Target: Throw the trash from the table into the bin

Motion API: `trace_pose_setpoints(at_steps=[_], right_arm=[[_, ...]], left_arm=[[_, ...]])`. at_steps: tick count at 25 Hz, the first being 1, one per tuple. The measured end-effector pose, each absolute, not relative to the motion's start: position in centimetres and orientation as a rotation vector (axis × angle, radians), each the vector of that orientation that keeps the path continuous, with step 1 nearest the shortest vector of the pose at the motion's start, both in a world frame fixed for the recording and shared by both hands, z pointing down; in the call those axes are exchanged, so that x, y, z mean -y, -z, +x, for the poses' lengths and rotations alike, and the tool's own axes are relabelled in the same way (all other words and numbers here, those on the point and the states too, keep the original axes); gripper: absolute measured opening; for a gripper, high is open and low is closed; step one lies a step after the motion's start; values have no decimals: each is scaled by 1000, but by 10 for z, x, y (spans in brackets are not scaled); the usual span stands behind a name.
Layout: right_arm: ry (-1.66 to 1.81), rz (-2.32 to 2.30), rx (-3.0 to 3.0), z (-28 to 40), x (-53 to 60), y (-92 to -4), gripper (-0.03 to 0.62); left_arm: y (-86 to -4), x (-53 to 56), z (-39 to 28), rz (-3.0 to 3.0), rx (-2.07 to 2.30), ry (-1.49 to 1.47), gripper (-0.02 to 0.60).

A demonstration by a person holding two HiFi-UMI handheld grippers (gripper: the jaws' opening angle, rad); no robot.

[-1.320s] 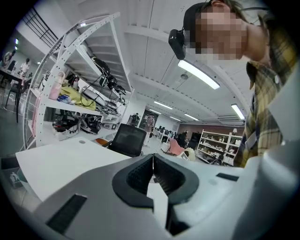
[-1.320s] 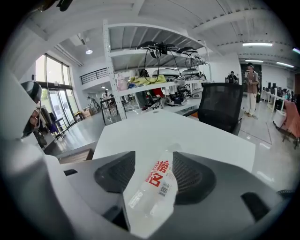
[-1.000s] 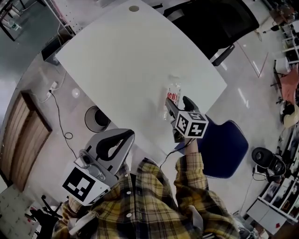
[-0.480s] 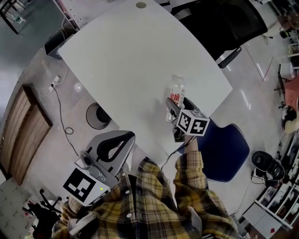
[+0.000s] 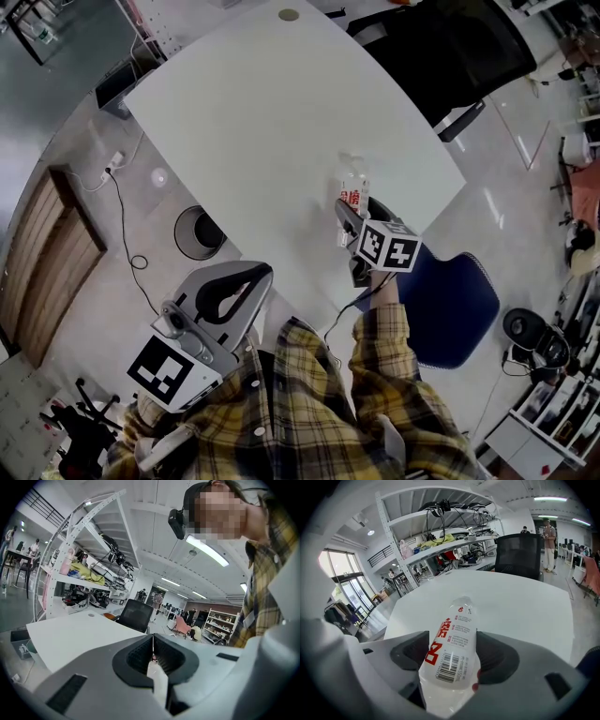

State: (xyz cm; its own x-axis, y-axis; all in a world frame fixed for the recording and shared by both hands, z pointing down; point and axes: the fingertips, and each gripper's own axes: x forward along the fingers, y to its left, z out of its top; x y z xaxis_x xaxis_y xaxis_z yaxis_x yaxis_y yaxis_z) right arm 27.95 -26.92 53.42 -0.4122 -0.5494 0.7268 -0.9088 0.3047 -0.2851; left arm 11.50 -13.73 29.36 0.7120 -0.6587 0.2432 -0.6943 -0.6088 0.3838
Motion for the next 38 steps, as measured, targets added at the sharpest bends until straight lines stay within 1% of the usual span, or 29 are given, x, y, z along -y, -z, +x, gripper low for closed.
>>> trace_pose_setpoints(at_steps=[12,17,24,27,31,38], right_arm=[[-985,1350,2219,291,227,-467,307],[-937,1335,2293,295,195,-434,307],[-885,1249,2414,274,165,-397,307],[-875,1189,2433,254,158,-396,307],[-904,1117,2450,209,146,-399,307],[-929,977,2480,93,129,-406,307]], left_arm=[[-266,111,133,2572,1028,-53,11],[-262,98,145,2595,1020,-48,11],[-265,90,134,2565,1096,-42,11],[-266,88,113,2530,1174,-25,11],[-270,82,66,2492,1243,-11,11],[-273,59,-44,2421,1369,31,11]])
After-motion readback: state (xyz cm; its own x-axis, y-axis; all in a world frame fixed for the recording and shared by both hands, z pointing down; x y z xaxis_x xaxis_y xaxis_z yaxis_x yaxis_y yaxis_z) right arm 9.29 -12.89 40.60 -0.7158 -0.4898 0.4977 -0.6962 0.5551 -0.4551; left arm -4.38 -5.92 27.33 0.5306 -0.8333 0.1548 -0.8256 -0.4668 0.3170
